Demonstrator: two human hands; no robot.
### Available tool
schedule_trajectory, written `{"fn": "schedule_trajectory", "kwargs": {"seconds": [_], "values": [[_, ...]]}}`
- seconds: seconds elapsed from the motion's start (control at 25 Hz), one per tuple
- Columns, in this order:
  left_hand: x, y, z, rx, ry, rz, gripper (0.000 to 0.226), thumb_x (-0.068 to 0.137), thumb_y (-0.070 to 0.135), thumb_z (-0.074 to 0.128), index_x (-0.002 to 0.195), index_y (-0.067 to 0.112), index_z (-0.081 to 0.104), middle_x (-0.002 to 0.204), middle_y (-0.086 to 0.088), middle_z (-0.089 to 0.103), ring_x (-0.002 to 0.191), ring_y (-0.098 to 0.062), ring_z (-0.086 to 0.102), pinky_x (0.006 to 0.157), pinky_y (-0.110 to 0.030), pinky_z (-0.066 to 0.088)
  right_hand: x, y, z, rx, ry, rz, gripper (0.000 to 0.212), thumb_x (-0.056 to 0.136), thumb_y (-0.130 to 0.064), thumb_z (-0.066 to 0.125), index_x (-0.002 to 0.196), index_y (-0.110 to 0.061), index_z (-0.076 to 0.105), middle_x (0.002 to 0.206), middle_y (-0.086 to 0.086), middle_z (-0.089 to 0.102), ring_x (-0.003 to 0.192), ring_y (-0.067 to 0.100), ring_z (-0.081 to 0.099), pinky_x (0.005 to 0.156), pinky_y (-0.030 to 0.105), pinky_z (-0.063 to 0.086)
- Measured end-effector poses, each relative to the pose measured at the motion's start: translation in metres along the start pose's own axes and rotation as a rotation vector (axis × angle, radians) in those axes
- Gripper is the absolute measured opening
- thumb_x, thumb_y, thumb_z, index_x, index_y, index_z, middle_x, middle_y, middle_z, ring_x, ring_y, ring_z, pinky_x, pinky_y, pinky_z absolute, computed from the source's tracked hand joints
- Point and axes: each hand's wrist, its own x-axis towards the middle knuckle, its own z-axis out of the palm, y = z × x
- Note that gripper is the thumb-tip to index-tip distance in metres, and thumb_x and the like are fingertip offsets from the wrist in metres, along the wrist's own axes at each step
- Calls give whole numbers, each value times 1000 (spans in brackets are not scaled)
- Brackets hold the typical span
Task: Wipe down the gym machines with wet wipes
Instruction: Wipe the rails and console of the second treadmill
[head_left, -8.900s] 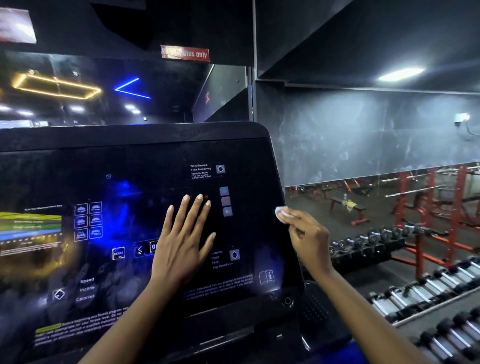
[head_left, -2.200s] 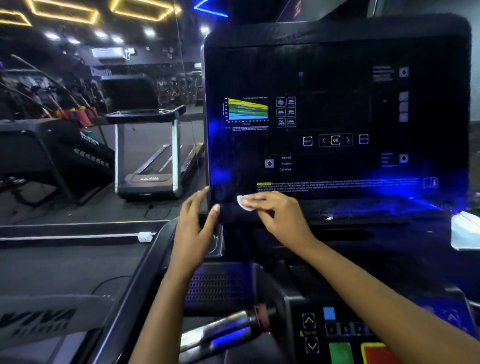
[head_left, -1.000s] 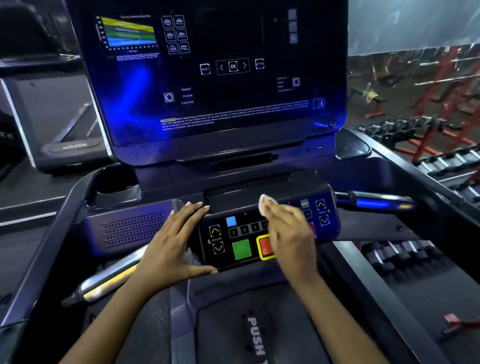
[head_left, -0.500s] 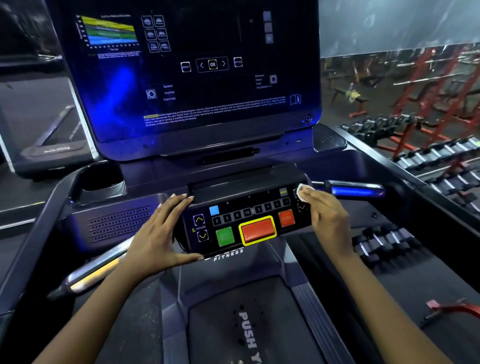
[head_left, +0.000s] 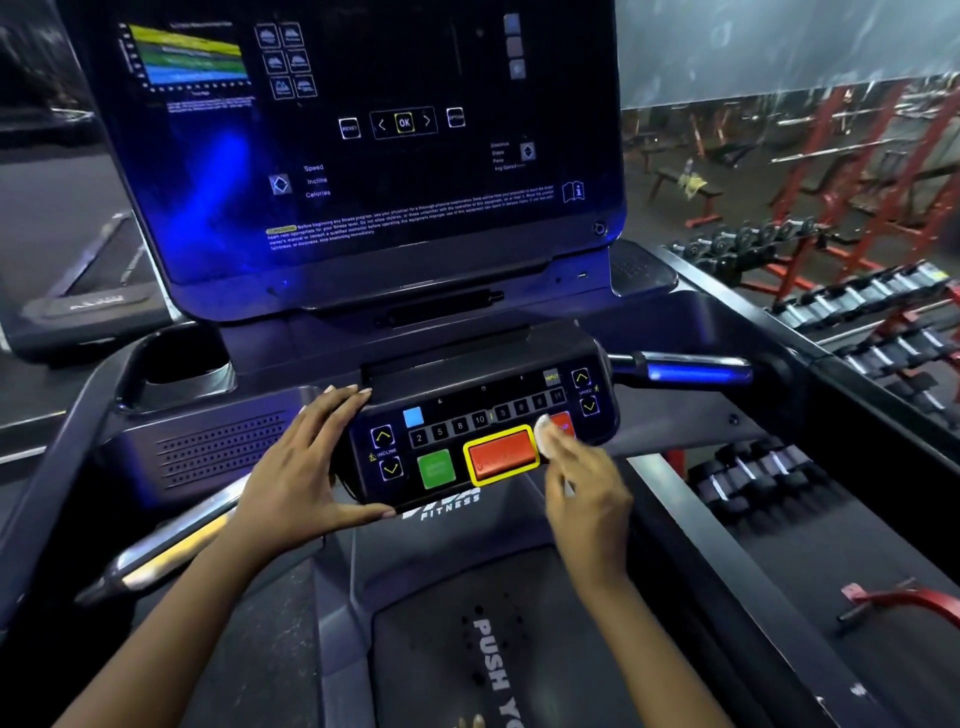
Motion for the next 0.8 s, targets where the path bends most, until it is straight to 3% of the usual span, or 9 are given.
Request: {"fn": "schedule_trajectory", "kwargs": {"seconds": [0.12, 0.24, 0.48, 0.68, 0.8], "values": [[0, -1, 0, 8, -6, -2, 114, 61, 91, 43, 146, 19, 27, 146, -4, 36, 135, -19, 30, 104, -41, 32, 39, 24, -6, -58, 100, 128, 32, 77, 9, 58, 106, 1, 68, 103, 12, 70, 84, 25, 65, 84, 14, 42], [0, -2, 1, 16, -7, 4, 113, 61, 90, 45, 146, 17, 27, 146, -5, 37, 135, -19, 31, 105, -42, 31, 46, 18, 4, -91, 58, 141, 33, 75, 12, 61, 106, 1, 68, 102, 13, 70, 84, 29, 65, 82, 17, 45], [0, -2, 3, 34, -3, 10, 113, 62, 90, 44, 146, 17, 27, 146, -6, 38, 136, -19, 29, 106, -45, 31, 10, -47, 32, -56, -142, -79, 47, 69, 6, 74, 114, -6, 66, 102, 7, 69, 77, 17, 62, 72, 19, 53], [-1, -5, 5, 34, -15, 0, 113, 62, 91, 43, 148, 19, 24, 148, -4, 34, 138, -22, 32, 109, -41, 28, -29, -77, 35, 33, -371, -305, 42, 84, -2, 55, 125, -8, 59, 119, 1, 63, 99, 14, 60, 88, 20, 50], [0, -4, 5, 38, -10, 4, 113, 62, 91, 42, 148, 19, 24, 148, -3, 35, 138, -22, 32, 110, -43, 27, -9, -64, 33, 97, -310, -256, 38, 87, -2, 47, 121, -8, 62, 118, 1, 65, 105, 15, 60, 95, 22, 45]]}}
